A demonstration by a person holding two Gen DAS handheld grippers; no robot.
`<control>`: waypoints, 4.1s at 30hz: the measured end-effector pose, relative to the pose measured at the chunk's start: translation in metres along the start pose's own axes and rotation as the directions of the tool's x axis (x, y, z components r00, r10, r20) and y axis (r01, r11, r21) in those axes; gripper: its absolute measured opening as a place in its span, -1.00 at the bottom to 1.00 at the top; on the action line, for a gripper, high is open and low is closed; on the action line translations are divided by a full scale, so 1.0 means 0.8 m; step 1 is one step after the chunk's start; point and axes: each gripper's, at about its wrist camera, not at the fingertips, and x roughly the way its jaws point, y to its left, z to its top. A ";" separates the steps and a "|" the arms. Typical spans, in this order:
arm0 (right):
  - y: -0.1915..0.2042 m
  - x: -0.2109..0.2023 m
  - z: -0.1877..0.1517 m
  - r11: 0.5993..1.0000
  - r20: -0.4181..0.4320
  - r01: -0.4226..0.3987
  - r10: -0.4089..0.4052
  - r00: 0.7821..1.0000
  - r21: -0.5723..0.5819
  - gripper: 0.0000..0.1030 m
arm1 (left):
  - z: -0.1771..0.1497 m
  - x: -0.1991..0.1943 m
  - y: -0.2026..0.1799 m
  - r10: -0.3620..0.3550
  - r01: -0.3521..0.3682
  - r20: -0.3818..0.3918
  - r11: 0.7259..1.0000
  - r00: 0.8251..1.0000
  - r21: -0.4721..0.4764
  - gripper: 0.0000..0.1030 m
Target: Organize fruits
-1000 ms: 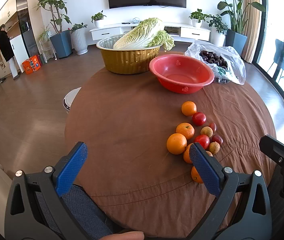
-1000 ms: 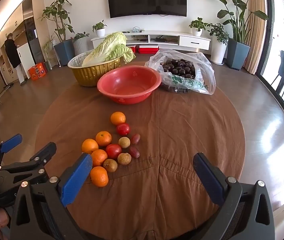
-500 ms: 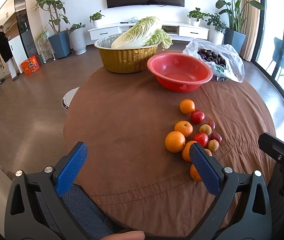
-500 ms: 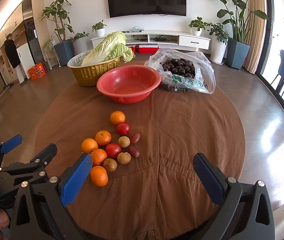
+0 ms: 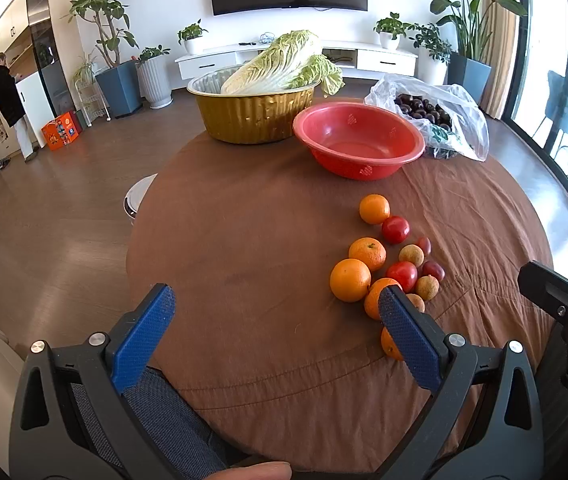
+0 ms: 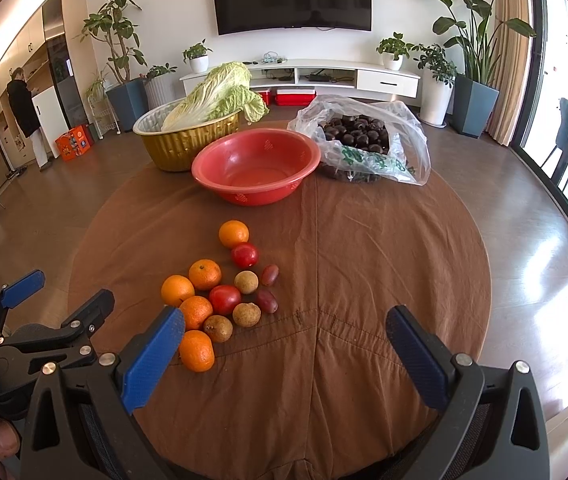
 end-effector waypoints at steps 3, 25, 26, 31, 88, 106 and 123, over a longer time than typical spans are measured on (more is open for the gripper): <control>0.000 0.000 0.000 1.000 -0.001 0.000 0.000 1.000 0.000 1.00 | -0.001 0.000 0.000 0.001 -0.001 -0.001 1.000 1.000 0.000 1.00; -0.001 0.001 -0.002 1.000 -0.003 0.000 0.000 1.000 0.002 1.00 | -0.008 0.001 -0.001 0.003 -0.003 -0.005 1.000 1.000 0.002 1.00; -0.001 0.001 -0.002 1.000 -0.004 0.000 0.000 1.000 0.001 1.00 | -0.007 0.001 -0.001 0.002 -0.002 -0.005 1.000 1.000 0.002 1.00; -0.002 0.001 -0.002 1.000 -0.004 0.000 0.000 1.000 0.001 1.00 | -0.008 0.001 -0.001 0.003 -0.003 -0.006 1.000 1.000 0.003 1.00; 0.058 0.106 -0.059 0.965 -0.219 -0.258 0.242 0.945 -0.049 0.22 | 0.032 0.144 0.017 -0.344 0.435 -0.276 0.796 0.897 0.422 1.00; 0.013 0.092 -0.053 0.922 -0.236 -0.386 0.377 0.895 0.008 -0.31 | 0.030 0.173 -0.035 -0.359 0.505 -0.355 0.623 0.863 0.598 0.74; -0.003 0.090 -0.051 0.919 -0.225 -0.393 0.390 0.893 0.033 -0.31 | 0.021 0.173 -0.059 -0.424 0.569 -0.385 0.523 0.820 0.635 -0.31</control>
